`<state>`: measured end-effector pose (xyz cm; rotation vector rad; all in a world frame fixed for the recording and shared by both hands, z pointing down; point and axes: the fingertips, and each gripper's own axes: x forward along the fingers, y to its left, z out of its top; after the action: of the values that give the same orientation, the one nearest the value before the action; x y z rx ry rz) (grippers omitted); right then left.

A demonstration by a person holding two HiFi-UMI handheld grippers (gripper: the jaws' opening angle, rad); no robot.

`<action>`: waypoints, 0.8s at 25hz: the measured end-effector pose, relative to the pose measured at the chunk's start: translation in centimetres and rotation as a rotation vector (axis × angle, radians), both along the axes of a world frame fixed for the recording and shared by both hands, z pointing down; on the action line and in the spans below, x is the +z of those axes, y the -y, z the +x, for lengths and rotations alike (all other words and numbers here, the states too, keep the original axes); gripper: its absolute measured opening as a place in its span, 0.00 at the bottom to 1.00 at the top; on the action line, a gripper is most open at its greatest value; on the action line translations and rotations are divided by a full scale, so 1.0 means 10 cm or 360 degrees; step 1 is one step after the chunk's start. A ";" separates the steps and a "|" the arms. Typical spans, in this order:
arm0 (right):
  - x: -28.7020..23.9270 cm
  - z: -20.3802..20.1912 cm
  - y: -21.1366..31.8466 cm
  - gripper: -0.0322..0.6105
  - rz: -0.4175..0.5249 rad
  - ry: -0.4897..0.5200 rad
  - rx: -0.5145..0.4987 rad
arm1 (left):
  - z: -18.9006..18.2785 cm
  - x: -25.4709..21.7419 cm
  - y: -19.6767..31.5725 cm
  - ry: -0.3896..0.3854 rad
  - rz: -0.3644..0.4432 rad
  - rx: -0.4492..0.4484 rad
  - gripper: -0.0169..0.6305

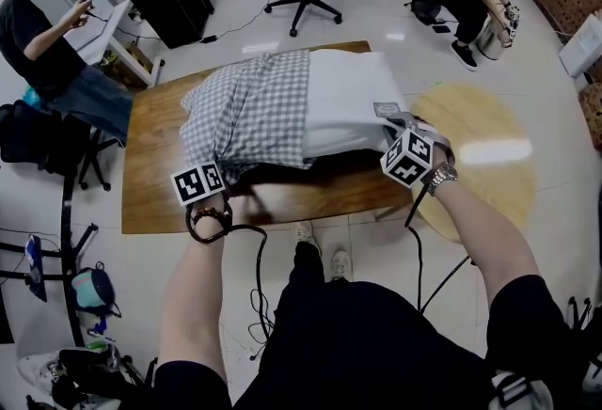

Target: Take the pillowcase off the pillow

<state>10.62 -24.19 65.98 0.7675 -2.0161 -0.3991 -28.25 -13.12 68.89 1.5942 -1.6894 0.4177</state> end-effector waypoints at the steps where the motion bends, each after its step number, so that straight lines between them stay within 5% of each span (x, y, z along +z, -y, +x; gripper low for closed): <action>1: 0.00 0.01 -0.01 0.11 -0.0002 0.0000 0.0003 | -0.04 0.00 -0.01 -0.0001 -0.0001 -0.0009 0.03; 7: 0.01 -0.01 -0.09 0.12 -0.0109 0.0068 0.0011 | -0.09 -0.04 -0.04 0.0011 -0.0010 -0.0013 0.03; 14: -0.03 -0.16 -0.30 0.38 -0.0364 0.0295 -0.0079 | 0.04 -0.11 -0.07 0.0128 -0.0007 0.0097 0.04; 20: -0.23 -0.23 -0.54 0.41 -0.0407 0.0455 -0.0189 | 0.14 -0.48 -0.04 0.0284 0.0107 0.0137 0.04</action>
<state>8.36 -18.82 63.66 0.5715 -2.3321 -0.0964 -26.85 -12.71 64.13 1.7267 -1.7883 0.5665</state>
